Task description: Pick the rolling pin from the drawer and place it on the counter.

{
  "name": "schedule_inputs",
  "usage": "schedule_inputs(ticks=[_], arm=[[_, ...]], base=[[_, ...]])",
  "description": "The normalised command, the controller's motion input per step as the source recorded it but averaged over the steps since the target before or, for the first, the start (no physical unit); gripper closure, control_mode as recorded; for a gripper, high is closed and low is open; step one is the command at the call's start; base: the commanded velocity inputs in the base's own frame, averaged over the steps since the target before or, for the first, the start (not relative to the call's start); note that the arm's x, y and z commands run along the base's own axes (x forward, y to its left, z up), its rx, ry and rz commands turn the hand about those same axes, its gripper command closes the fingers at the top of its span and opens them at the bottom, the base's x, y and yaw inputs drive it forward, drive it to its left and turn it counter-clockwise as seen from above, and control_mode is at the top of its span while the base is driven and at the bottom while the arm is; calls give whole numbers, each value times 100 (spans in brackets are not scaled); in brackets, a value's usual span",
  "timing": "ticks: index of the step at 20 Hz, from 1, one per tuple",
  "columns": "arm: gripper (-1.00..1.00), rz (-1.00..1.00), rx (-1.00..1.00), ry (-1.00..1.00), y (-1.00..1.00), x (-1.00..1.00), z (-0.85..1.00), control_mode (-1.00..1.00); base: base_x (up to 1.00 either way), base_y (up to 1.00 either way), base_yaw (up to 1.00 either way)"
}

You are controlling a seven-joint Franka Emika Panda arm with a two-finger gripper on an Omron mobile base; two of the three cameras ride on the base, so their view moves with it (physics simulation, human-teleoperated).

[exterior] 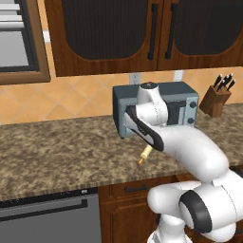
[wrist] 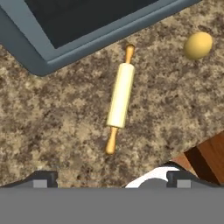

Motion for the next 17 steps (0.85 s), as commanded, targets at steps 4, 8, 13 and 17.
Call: schedule_inputs(ticks=[4, 8, 13, 17], arm=[[-100, 29, -9, 0, 69, -42, 66, -100], [-100, 27, -5, 0, 53, -23, 65, -100], [-100, 25, -2, 0, 19, -45, 64, -100], [-100, 24, -2, 0, 9, -59, 63, -100]], base=[[0, 0, 0], [0, 0, 0], [0, 0, 0], [0, 0, 0]])
